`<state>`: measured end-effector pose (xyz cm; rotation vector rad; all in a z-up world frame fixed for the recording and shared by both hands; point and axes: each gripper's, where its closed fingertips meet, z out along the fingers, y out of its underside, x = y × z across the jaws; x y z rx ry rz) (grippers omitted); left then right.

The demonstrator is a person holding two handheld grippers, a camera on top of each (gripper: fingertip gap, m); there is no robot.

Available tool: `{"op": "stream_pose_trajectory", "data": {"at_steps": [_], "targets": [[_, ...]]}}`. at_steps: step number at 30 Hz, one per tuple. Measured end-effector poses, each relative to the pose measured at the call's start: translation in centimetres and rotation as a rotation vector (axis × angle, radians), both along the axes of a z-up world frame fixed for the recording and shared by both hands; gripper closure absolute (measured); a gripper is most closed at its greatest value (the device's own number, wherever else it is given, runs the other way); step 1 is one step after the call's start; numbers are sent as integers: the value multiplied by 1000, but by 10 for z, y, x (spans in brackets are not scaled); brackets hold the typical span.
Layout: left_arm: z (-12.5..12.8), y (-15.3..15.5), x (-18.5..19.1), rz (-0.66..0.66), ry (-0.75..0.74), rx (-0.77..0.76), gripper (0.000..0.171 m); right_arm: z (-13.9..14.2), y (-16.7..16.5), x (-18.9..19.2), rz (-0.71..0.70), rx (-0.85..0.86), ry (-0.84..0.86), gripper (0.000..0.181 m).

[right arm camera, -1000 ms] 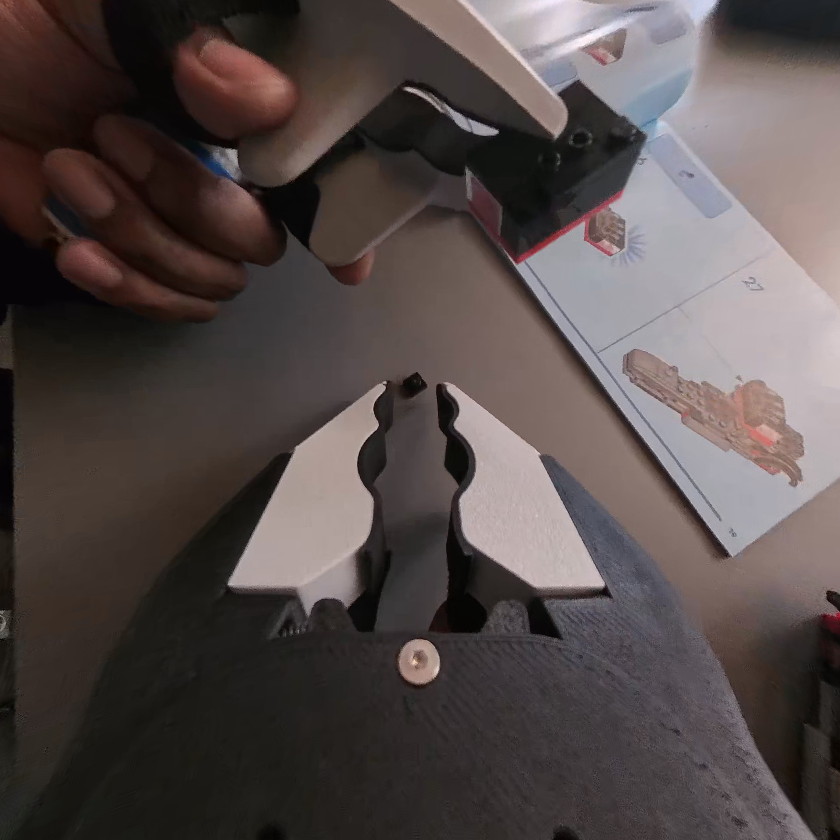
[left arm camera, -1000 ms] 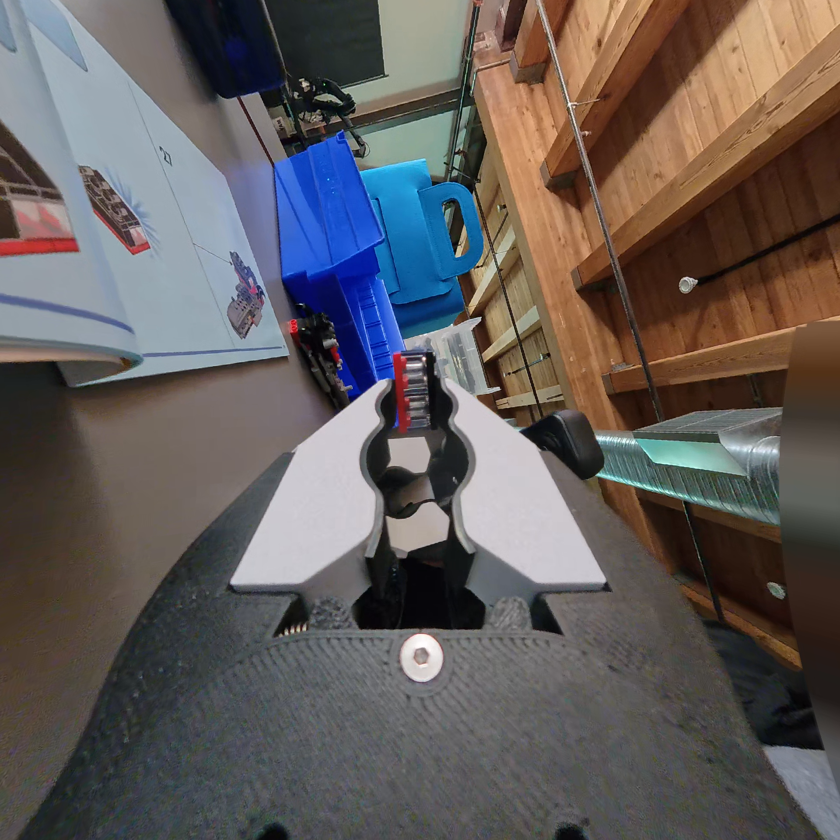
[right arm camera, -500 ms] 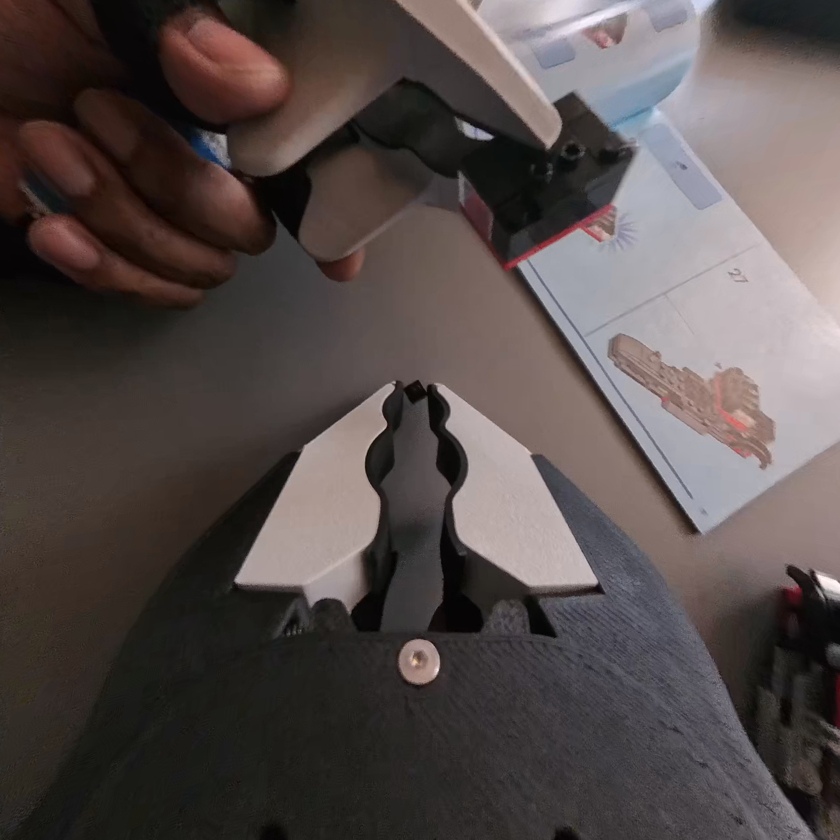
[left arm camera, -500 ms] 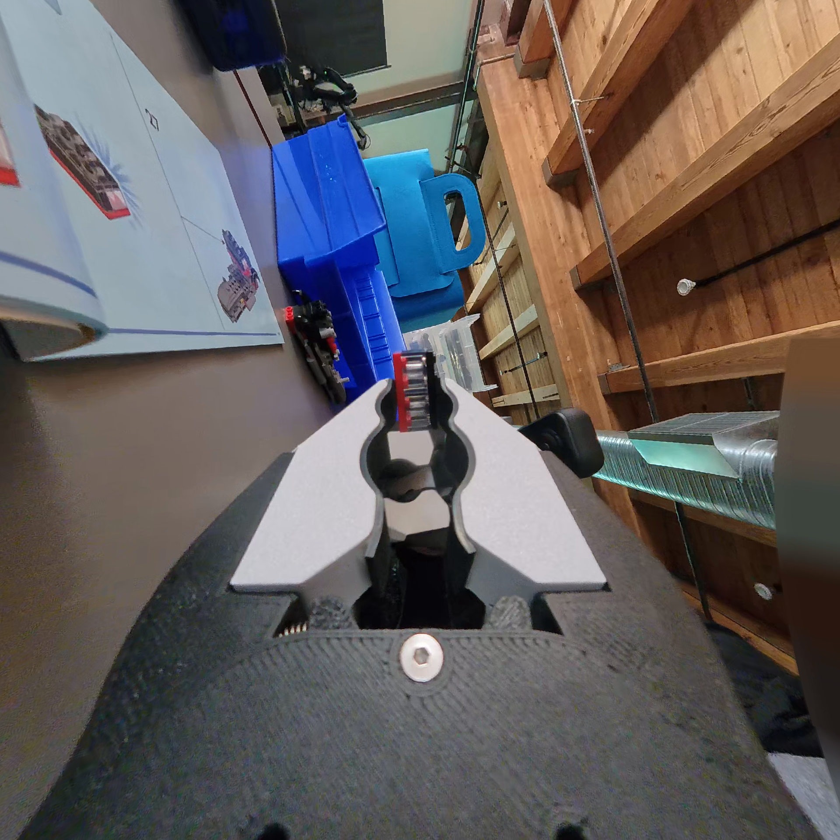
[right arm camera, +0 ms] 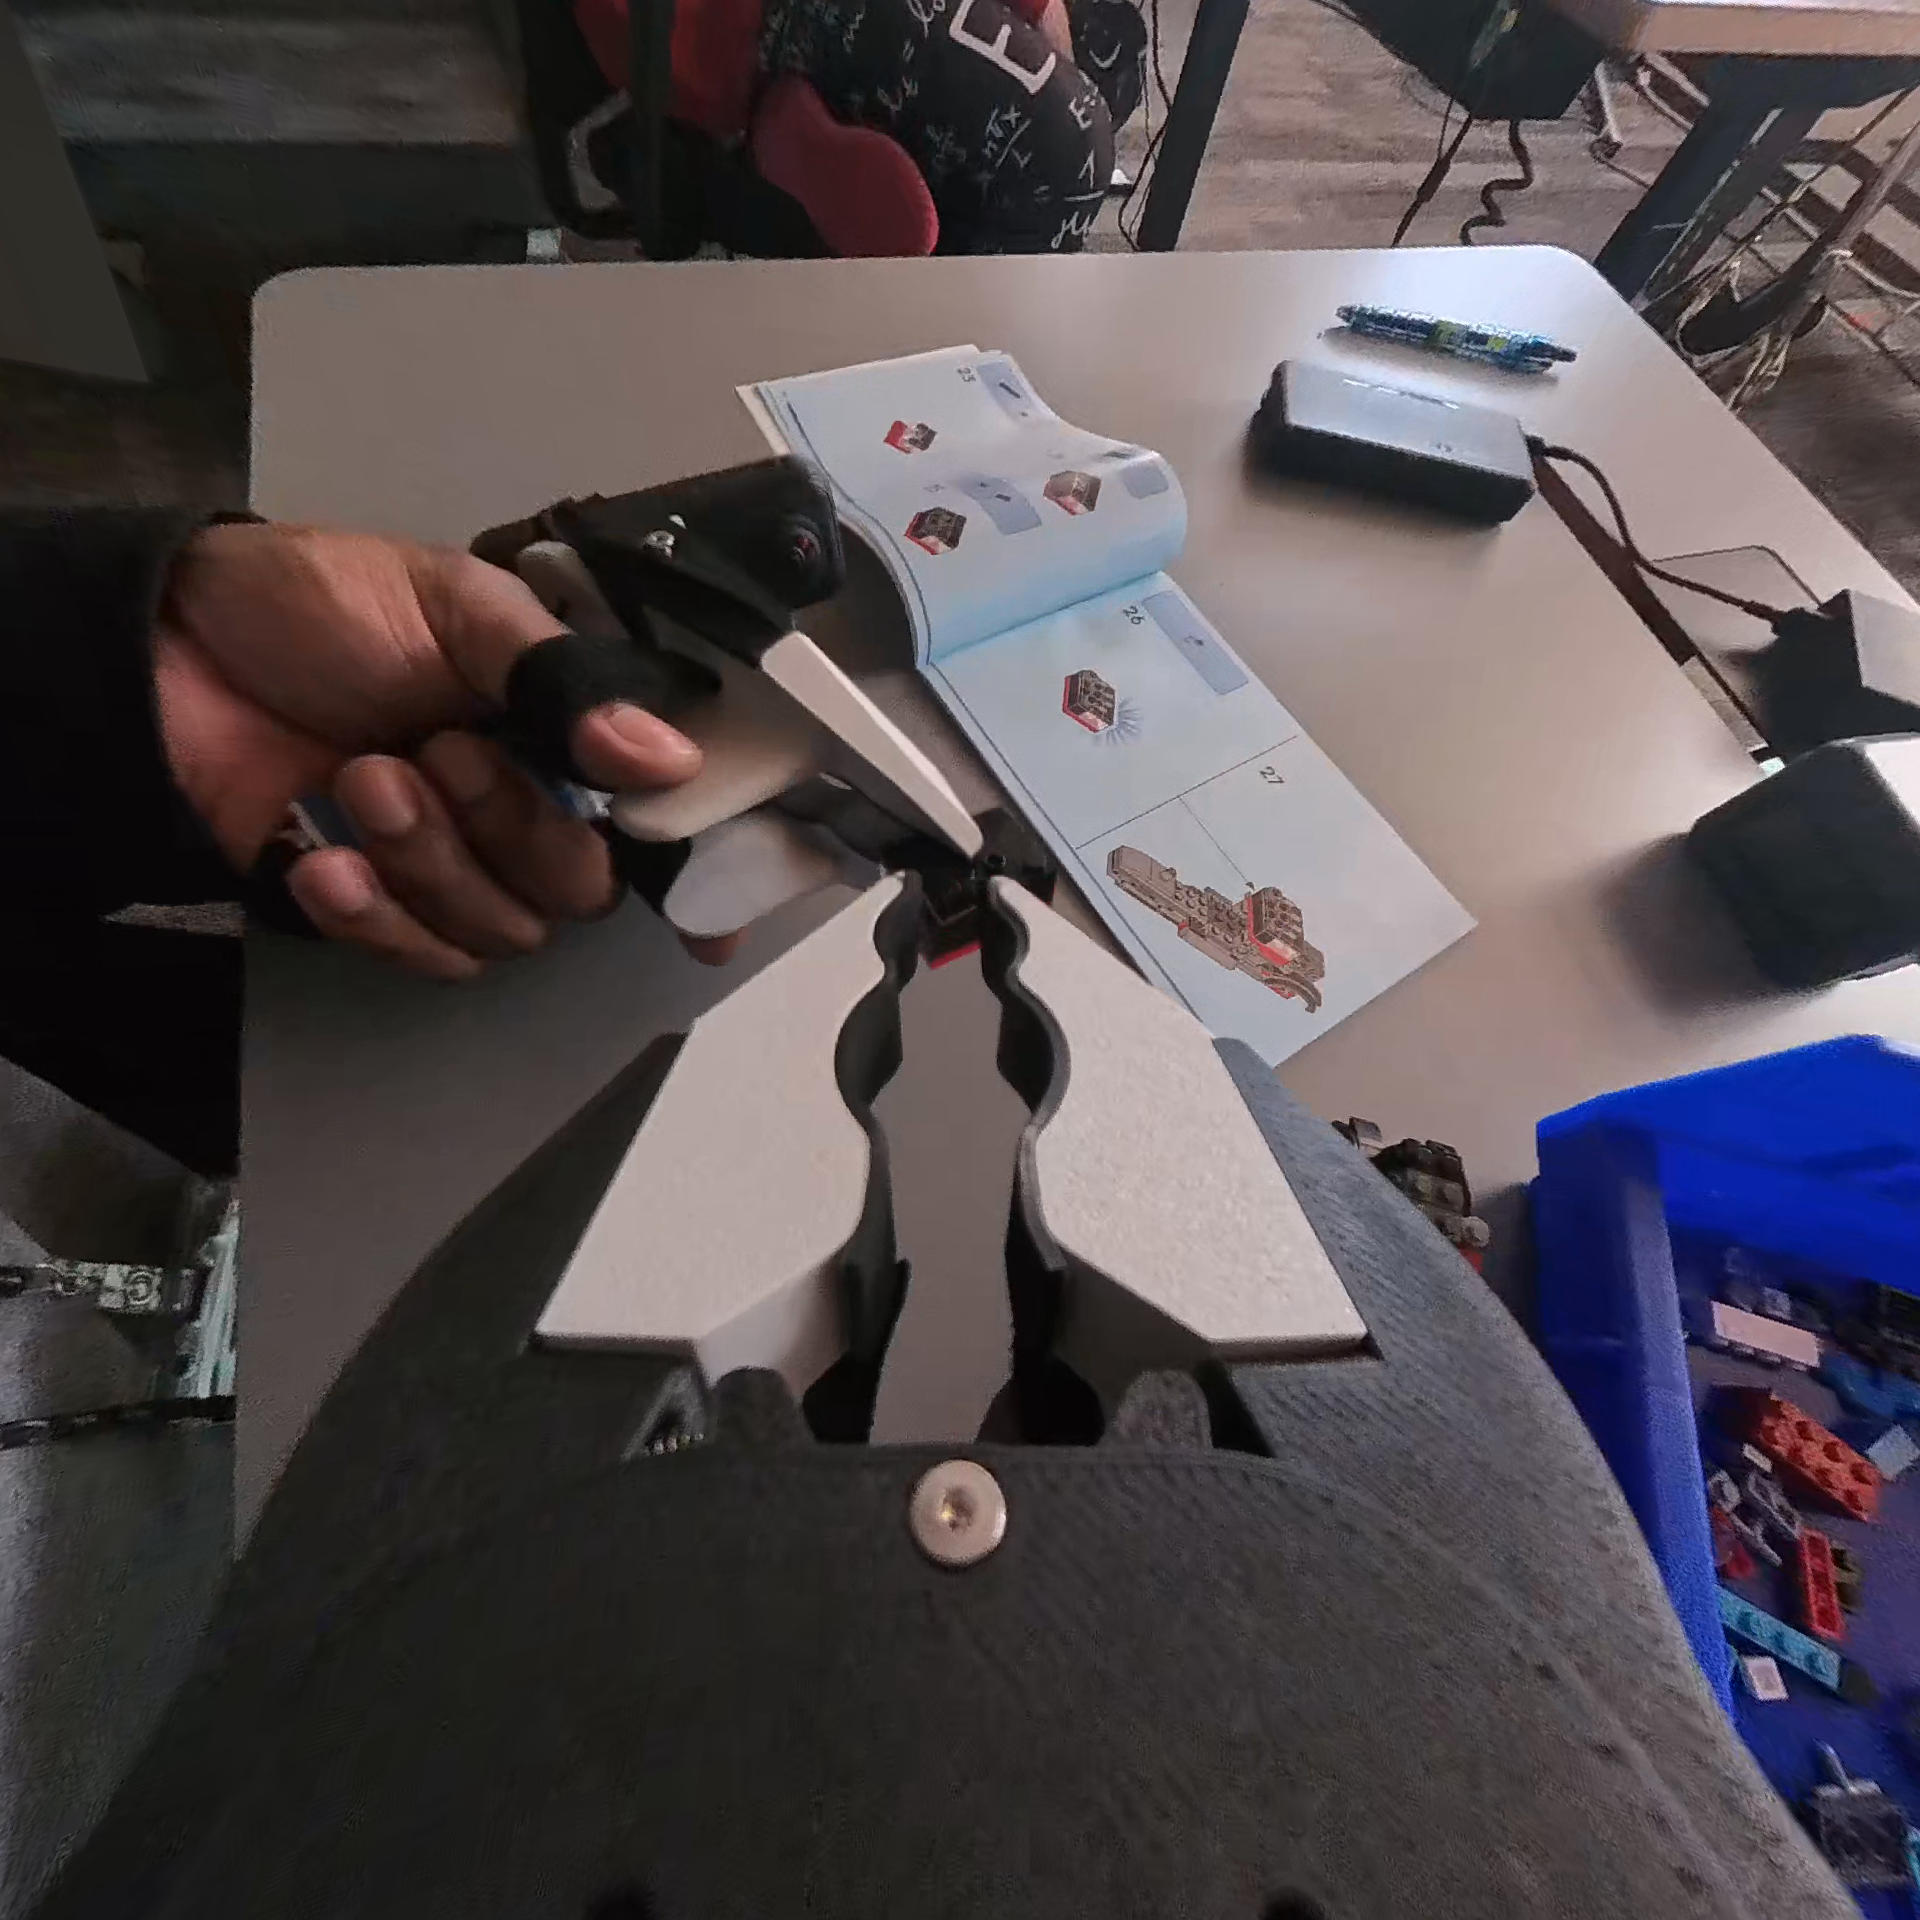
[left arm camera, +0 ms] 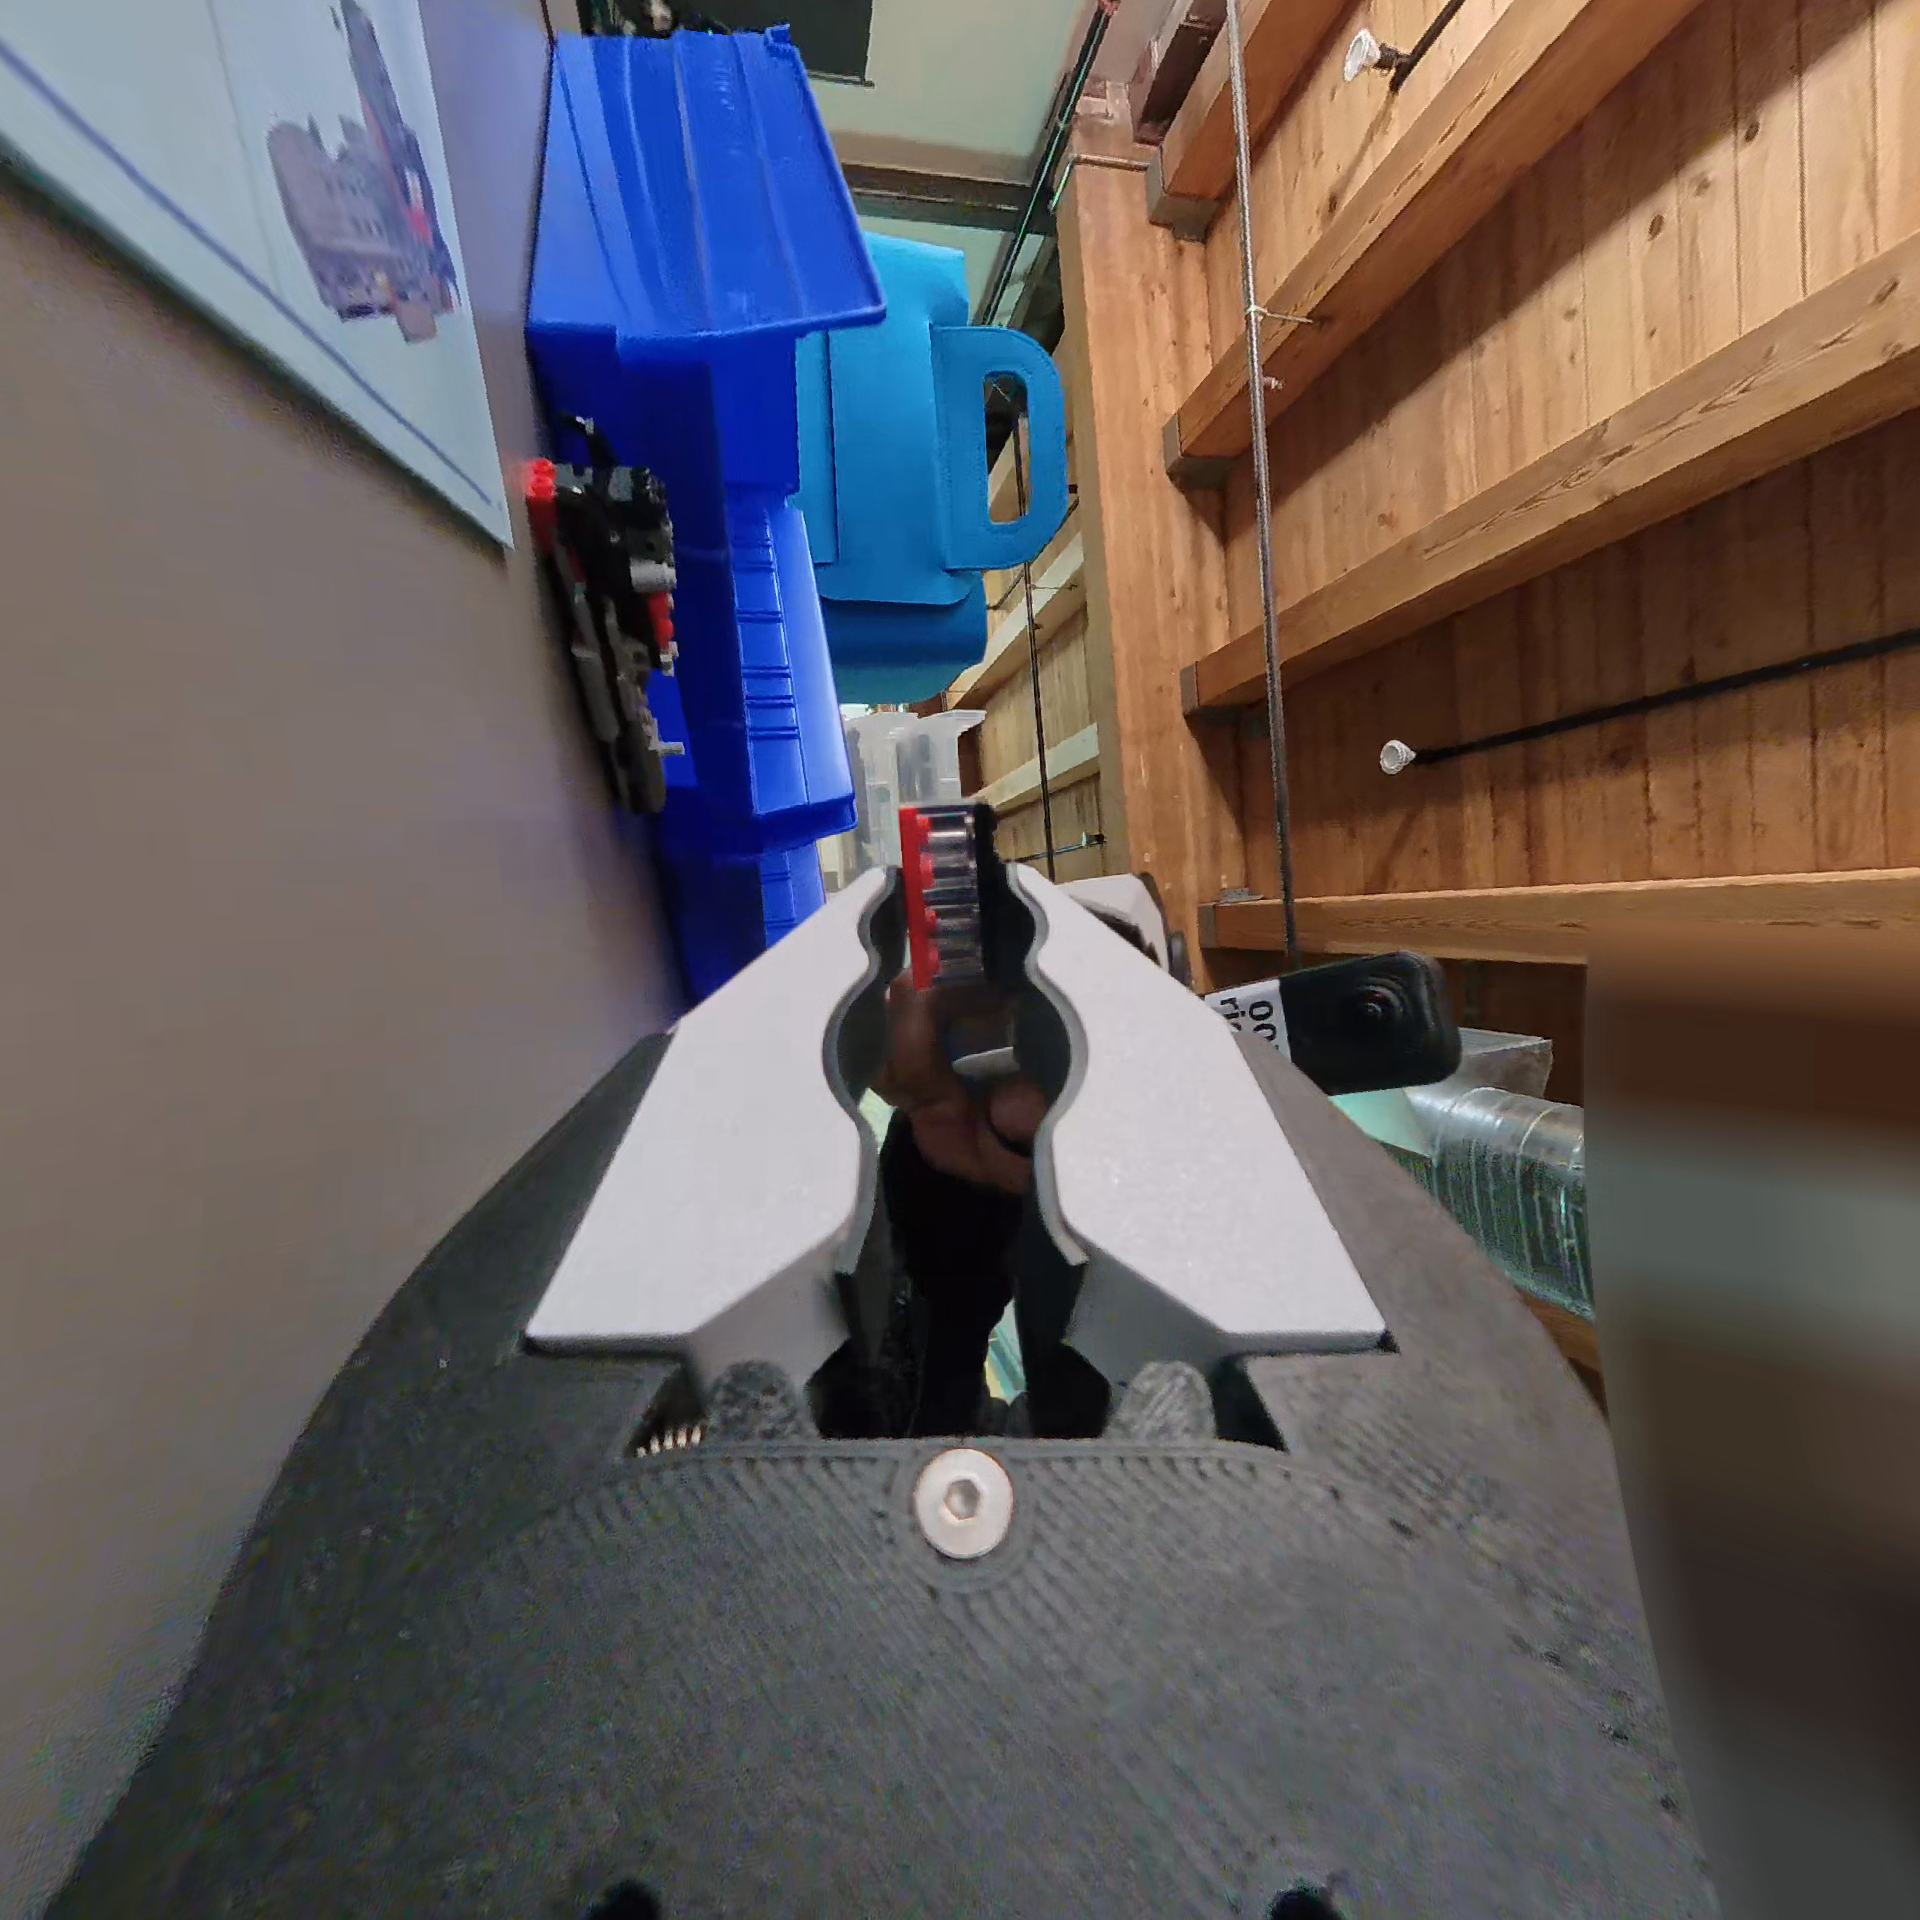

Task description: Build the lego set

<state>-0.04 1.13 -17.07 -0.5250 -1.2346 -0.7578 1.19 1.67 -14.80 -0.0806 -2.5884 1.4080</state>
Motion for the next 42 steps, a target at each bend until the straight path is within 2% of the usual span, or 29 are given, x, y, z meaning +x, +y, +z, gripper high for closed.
{"op": "stream_pose_trajectory", "data": {"at_steps": [9, 42], "targets": [[-3, 2, -1, -1, -17, 22, 154, -14, -1, 0, 1, 50, 11, 169], [-4, 2, -2, 11, -32, 50, 155, -16, -4, -4, -26, 24, 13, 164]]}}
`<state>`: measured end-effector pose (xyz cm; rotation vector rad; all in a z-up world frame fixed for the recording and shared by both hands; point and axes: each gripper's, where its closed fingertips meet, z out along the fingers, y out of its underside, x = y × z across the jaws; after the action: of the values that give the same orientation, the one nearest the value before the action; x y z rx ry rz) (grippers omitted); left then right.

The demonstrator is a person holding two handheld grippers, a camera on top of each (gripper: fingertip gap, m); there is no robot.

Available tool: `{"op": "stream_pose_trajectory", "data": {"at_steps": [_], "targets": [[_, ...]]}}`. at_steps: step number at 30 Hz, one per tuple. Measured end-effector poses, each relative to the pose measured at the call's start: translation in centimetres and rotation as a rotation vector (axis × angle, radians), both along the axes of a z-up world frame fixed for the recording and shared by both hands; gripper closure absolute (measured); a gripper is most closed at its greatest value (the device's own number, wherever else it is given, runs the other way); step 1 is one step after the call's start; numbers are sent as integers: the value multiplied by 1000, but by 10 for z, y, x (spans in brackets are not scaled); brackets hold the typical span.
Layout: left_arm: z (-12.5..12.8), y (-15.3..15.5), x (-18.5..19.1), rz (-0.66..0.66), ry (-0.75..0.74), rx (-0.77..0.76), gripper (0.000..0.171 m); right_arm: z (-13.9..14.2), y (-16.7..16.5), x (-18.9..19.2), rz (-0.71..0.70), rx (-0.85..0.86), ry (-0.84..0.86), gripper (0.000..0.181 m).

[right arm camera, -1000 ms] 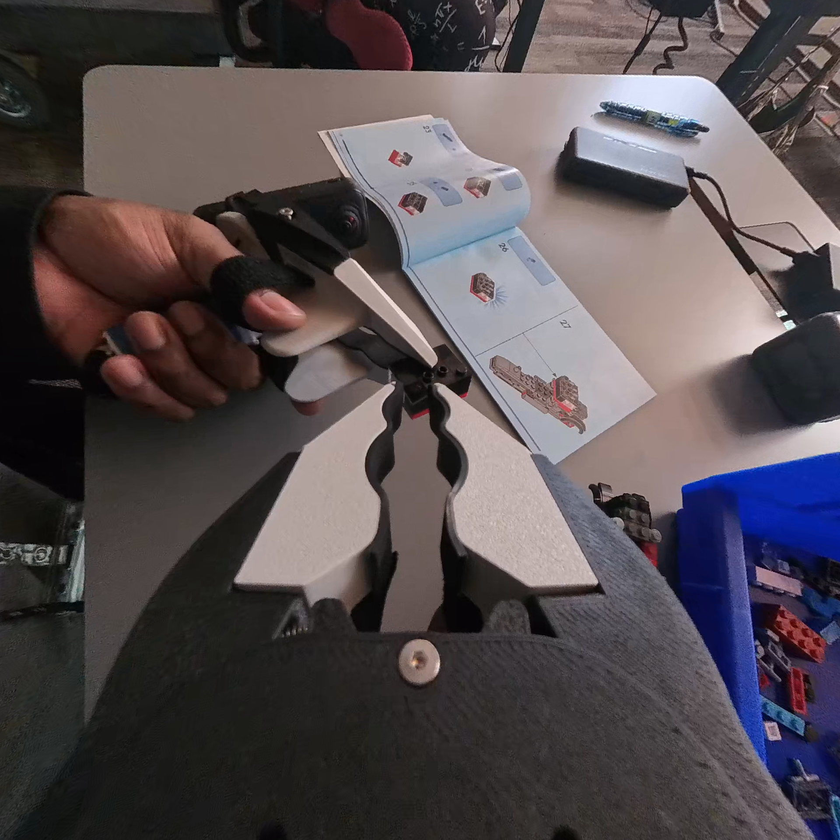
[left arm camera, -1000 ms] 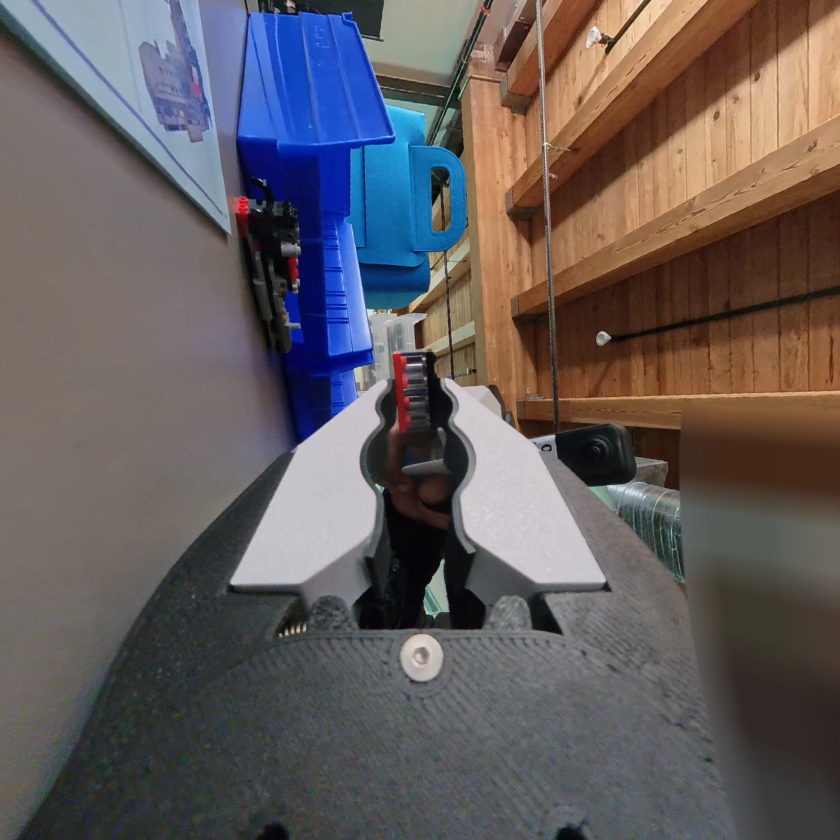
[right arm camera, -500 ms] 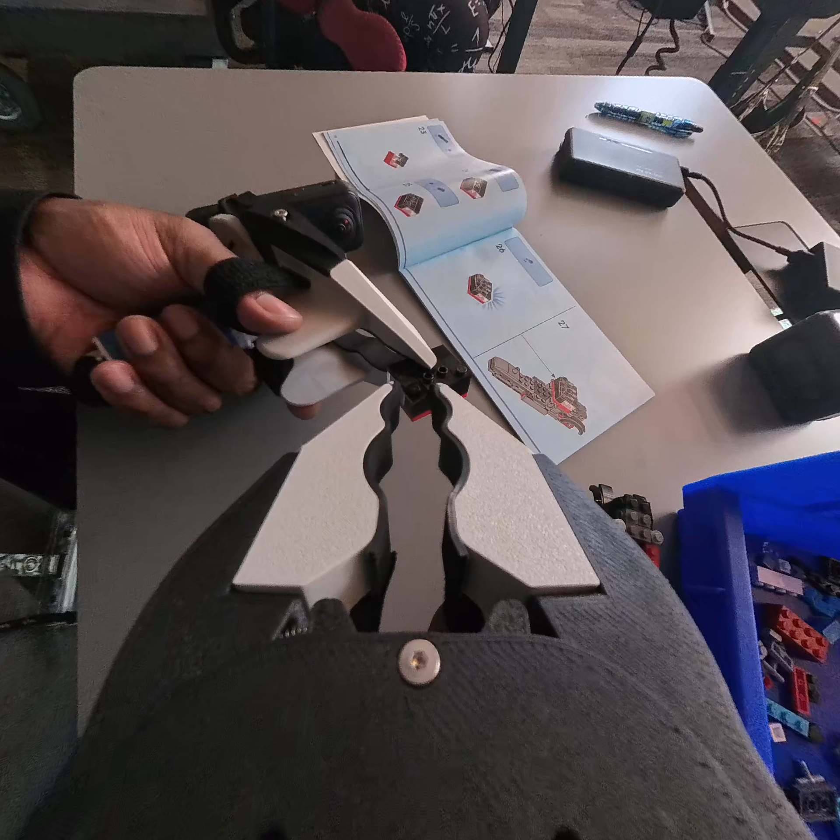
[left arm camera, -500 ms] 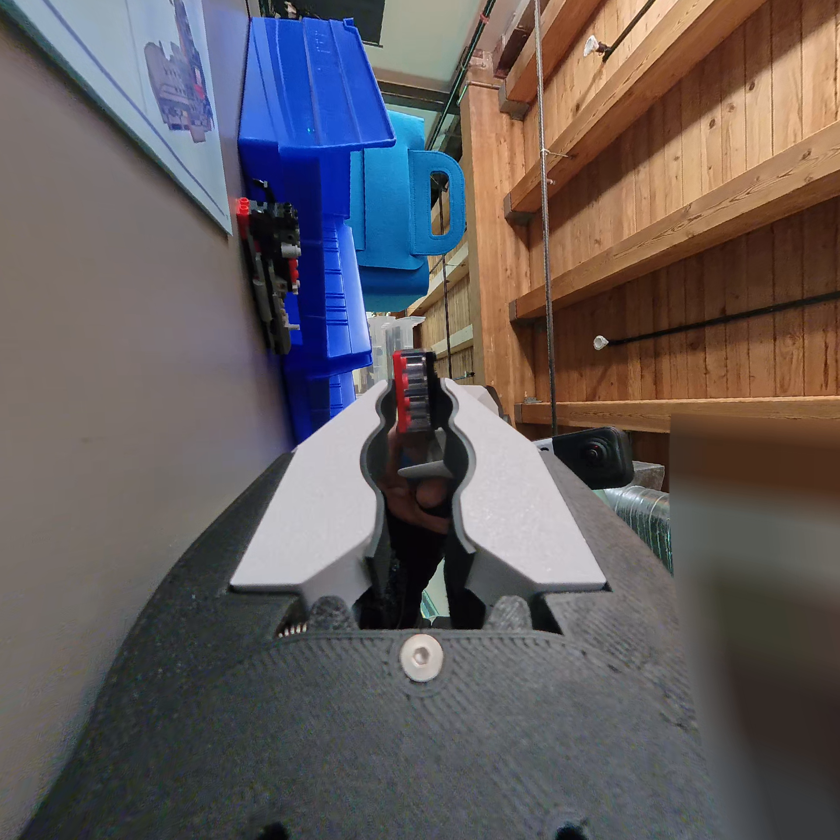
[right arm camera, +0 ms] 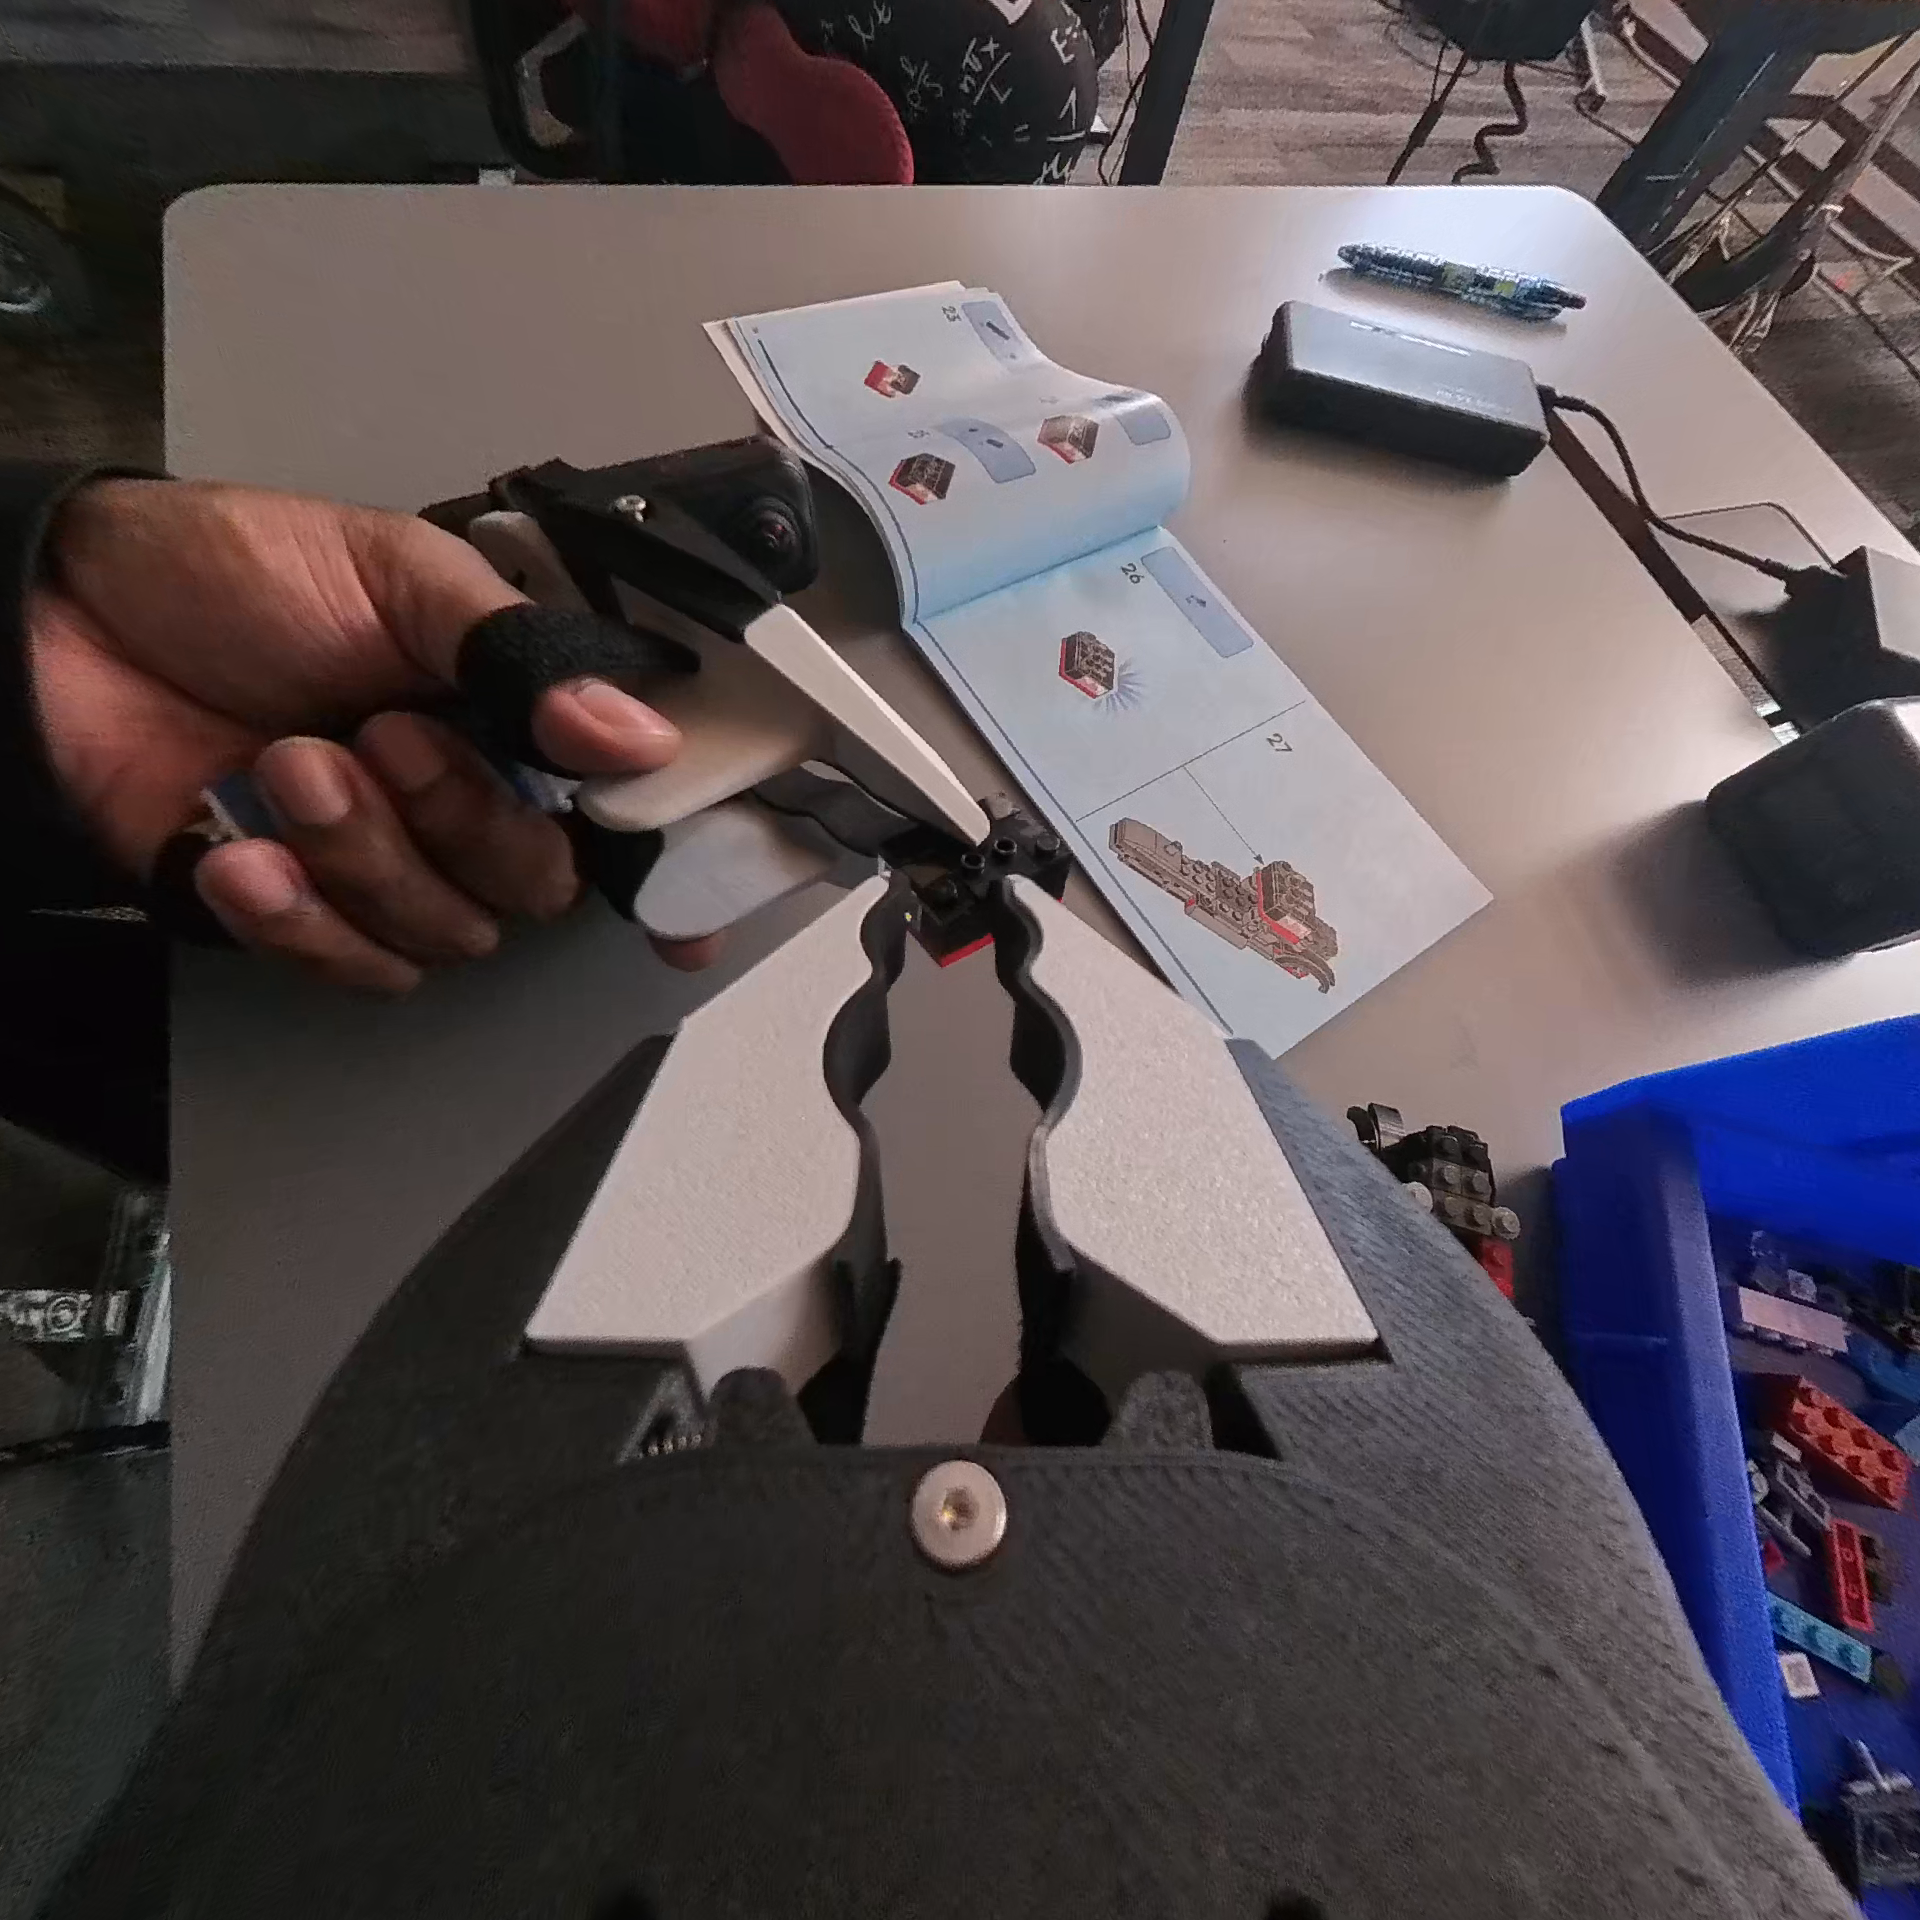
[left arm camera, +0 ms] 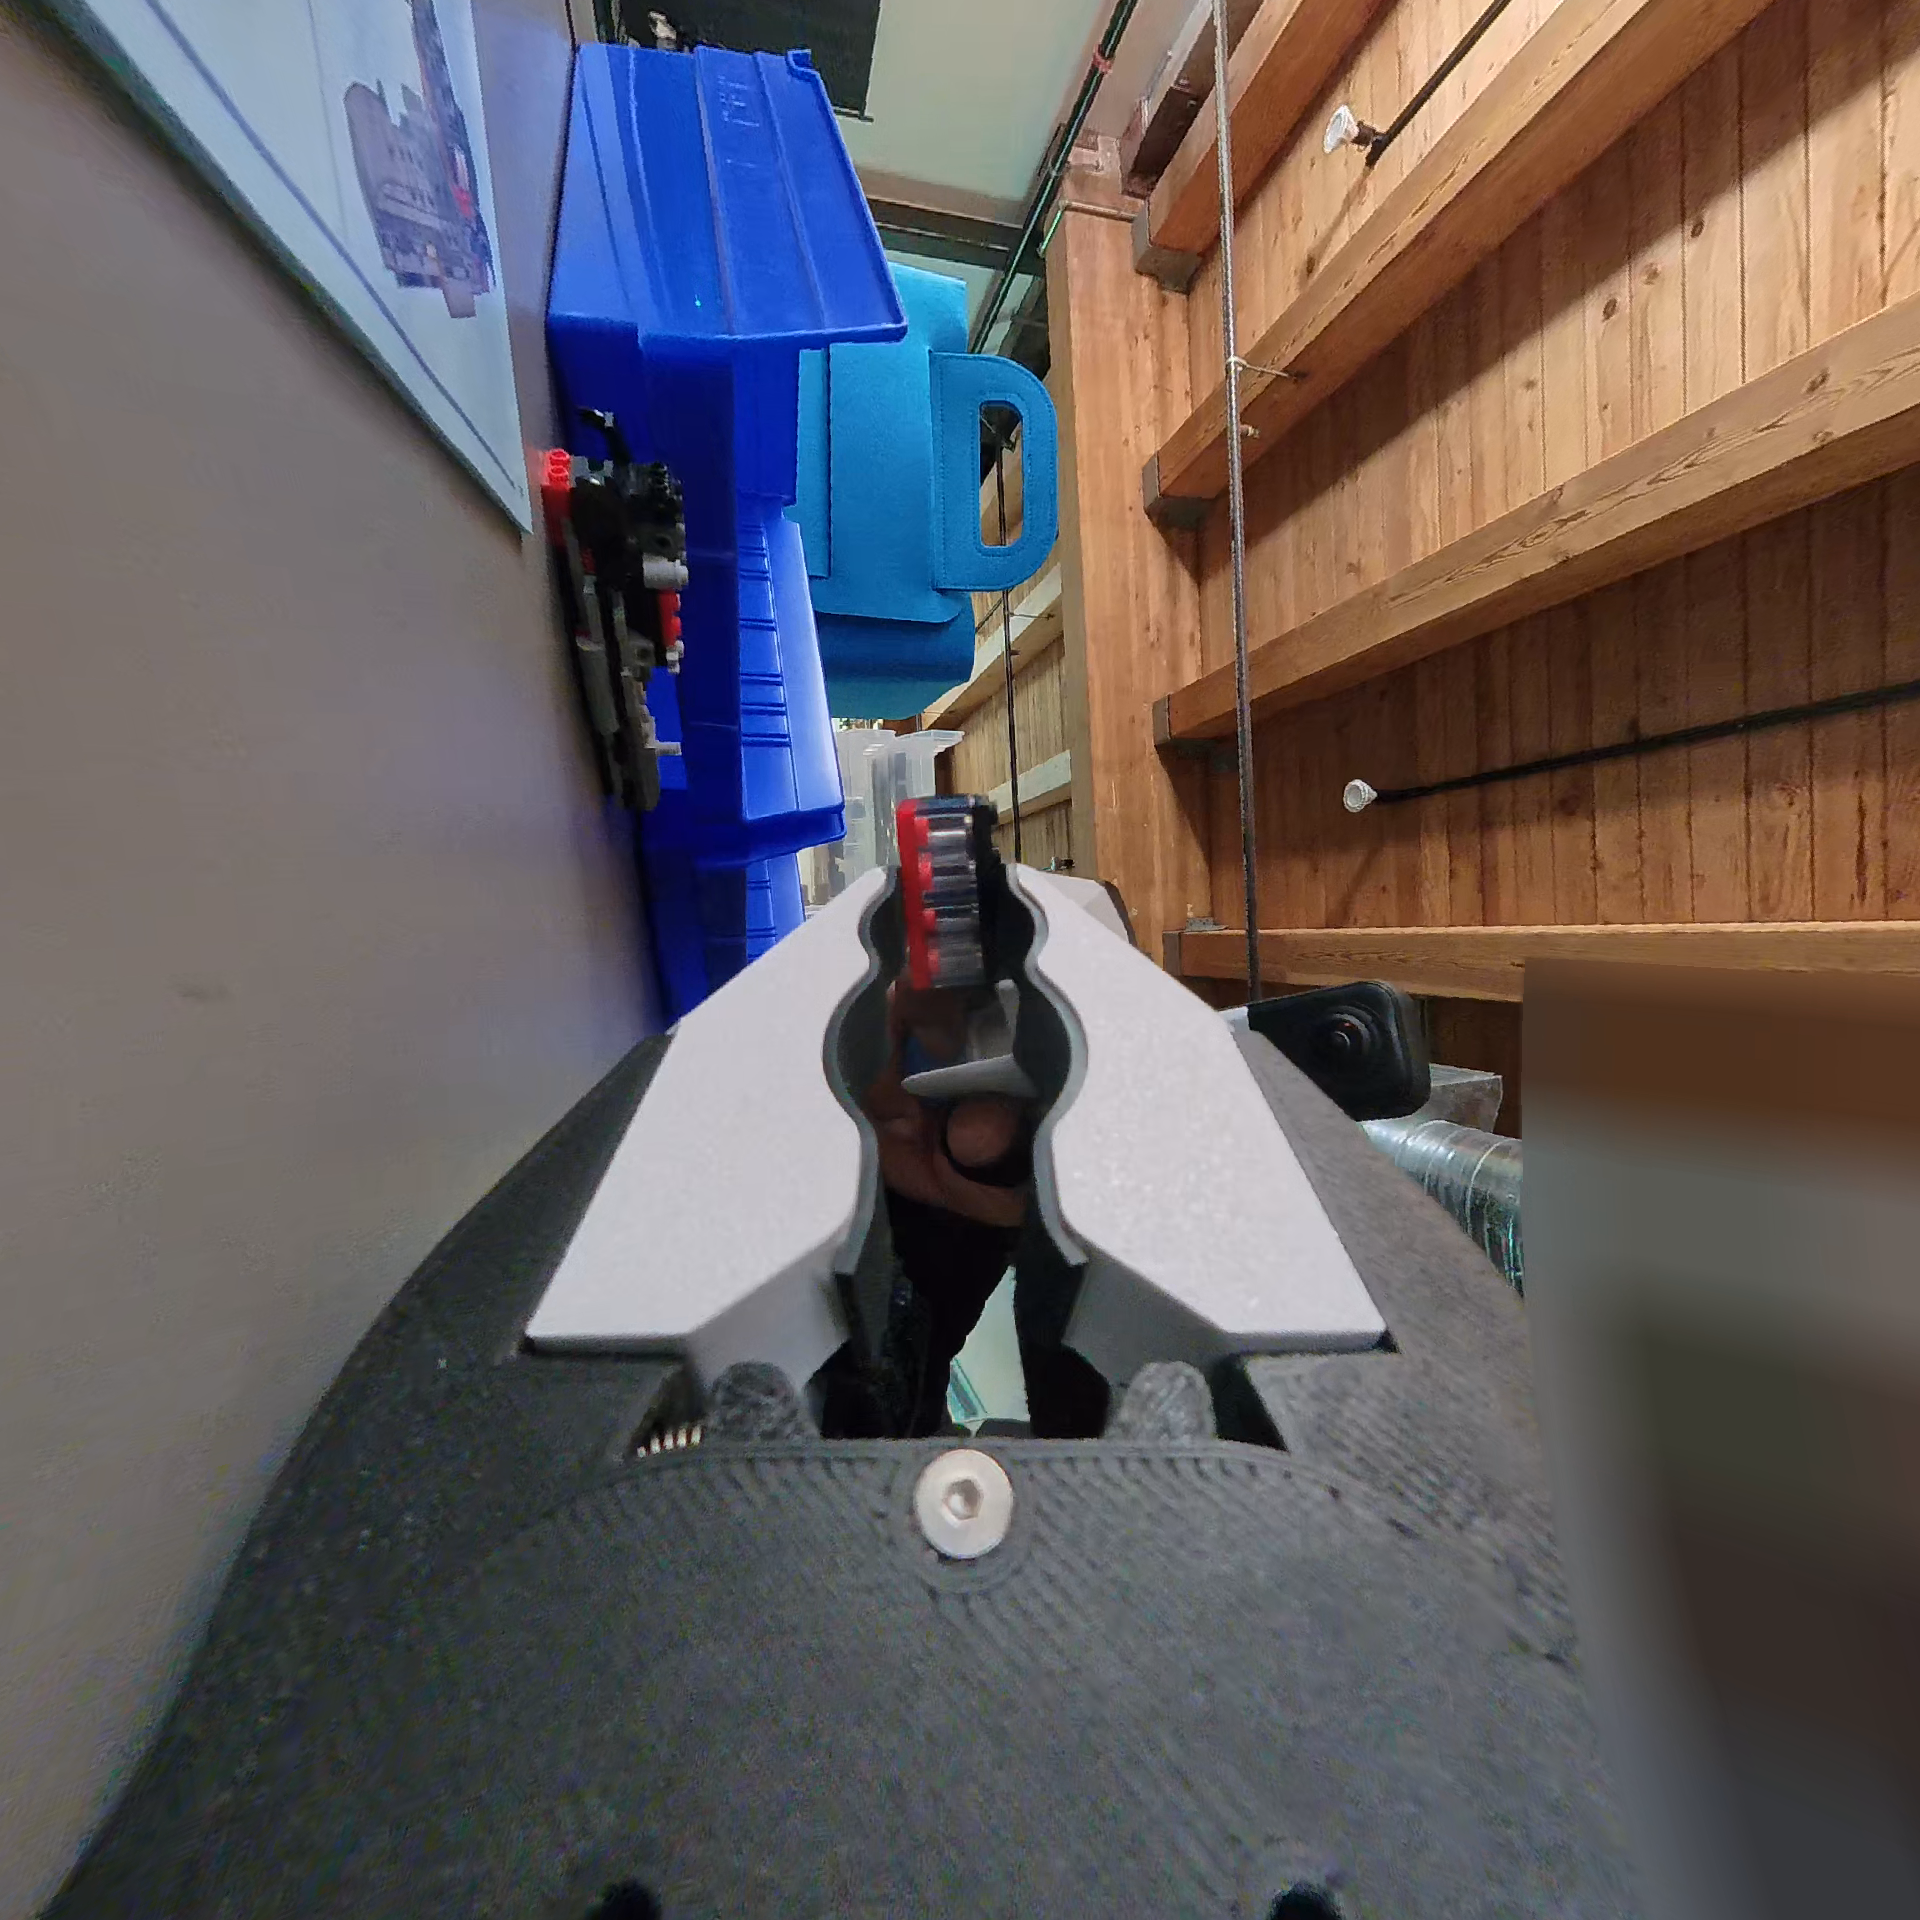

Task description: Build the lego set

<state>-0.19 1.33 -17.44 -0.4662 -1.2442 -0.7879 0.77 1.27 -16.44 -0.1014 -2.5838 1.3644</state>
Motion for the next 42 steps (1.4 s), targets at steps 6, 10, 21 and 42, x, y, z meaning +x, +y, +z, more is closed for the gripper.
{"op": "stream_pose_trajectory", "data": {"at_steps": [6, 10, 21, 42], "targets": [[1, -3, -1, 11, 6, 8, 155, 3, 7, -1, -79, -101, -179, 154], [3, -3, -1, 12, 15, 10, 155, -4, 16, -7, -240, -278, -569, 151], [4, 0, 0, 7, 34, -16, 155, -9, 10, 1, -312, -592, -1124, 140], [19, 3, 4, 7, 177, -126, 155, 4, 6, 3, -257, -667, -1140, 162]]}}
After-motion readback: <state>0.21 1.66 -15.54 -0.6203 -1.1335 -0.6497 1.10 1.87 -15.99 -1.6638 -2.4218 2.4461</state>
